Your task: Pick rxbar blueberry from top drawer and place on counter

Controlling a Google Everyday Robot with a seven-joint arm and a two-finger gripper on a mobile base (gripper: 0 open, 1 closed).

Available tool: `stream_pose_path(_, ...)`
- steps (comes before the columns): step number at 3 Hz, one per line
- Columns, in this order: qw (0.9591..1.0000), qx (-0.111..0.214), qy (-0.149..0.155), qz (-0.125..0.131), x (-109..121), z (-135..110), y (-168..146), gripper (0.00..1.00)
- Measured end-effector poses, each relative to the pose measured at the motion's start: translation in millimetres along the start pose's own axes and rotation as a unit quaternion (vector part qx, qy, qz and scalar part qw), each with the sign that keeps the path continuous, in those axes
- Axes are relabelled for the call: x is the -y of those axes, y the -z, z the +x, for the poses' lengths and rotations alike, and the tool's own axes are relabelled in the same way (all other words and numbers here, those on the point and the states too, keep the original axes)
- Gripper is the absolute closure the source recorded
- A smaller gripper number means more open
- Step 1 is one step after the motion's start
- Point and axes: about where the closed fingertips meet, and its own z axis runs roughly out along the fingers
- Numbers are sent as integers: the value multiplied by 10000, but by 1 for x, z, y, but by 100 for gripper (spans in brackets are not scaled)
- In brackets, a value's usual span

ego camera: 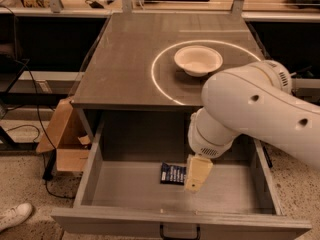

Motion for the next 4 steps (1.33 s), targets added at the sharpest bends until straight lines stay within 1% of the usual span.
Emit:
stream_pose_path(2,9999,-66,-2,-93,5,0,-32,0)
stream_pose_path(3,9998,-79,-31,-188,3,-1,-48,0)
stream_pose_path(4,9995,-32,-66,-305,5,-3,-71,0)
